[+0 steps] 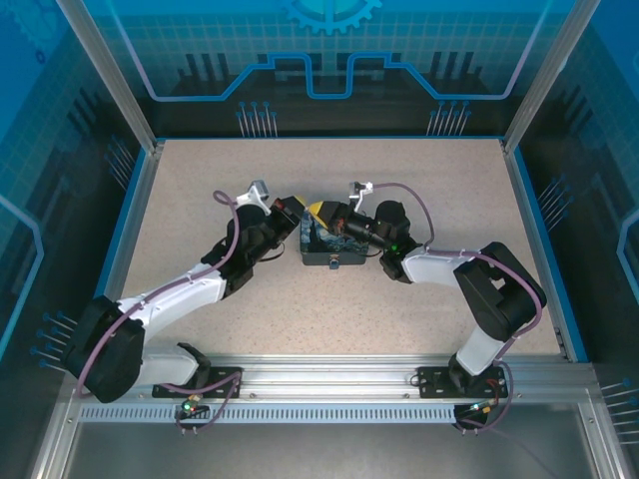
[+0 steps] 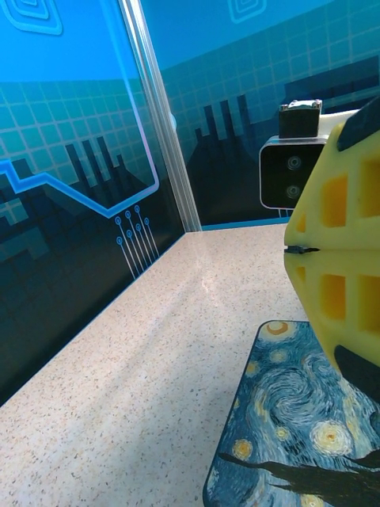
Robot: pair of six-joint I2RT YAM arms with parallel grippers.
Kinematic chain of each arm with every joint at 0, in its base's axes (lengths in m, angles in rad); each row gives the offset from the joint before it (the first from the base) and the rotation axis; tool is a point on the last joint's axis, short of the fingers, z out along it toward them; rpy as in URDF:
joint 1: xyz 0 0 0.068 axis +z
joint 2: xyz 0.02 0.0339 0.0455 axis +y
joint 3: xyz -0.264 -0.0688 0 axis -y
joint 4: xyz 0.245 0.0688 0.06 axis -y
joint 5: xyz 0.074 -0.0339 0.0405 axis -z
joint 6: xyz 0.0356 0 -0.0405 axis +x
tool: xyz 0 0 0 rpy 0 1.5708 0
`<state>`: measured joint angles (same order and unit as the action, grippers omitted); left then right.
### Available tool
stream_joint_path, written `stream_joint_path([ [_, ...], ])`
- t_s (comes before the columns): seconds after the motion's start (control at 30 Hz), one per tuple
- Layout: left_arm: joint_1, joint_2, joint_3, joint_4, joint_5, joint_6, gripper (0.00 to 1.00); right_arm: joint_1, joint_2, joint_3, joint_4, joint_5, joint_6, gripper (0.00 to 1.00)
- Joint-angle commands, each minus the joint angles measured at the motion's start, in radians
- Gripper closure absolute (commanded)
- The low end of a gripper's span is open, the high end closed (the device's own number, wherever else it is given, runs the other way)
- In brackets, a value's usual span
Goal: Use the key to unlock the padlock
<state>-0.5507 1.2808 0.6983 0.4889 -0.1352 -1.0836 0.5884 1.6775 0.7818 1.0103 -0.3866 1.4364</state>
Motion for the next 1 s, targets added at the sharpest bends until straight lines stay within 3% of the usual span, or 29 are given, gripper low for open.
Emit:
stream_joint_path([
  [0.0,-0.02,-0.042,-0.032,0.006,-0.026,-0.015,1.0,-0.009,0.001,0.023,0.043,0.015,0.001,1.0],
  [0.33,-0.025,-0.043,-0.031,0.004,-0.034,-0.011,1.0,-0.01,0.008,0.03,0.054,-0.015,-0.002,1.0],
  [0.47,-0.027,-0.035,-0.031,0.01,-0.034,-0.015,1.0,-0.01,0.014,0.039,0.059,-0.035,-0.001,0.86],
  [0.97,-0.028,-0.037,-0.03,0.002,-0.049,-0.009,1.0,-0.004,0.025,0.043,0.058,-0.047,-0.003,0.83],
])
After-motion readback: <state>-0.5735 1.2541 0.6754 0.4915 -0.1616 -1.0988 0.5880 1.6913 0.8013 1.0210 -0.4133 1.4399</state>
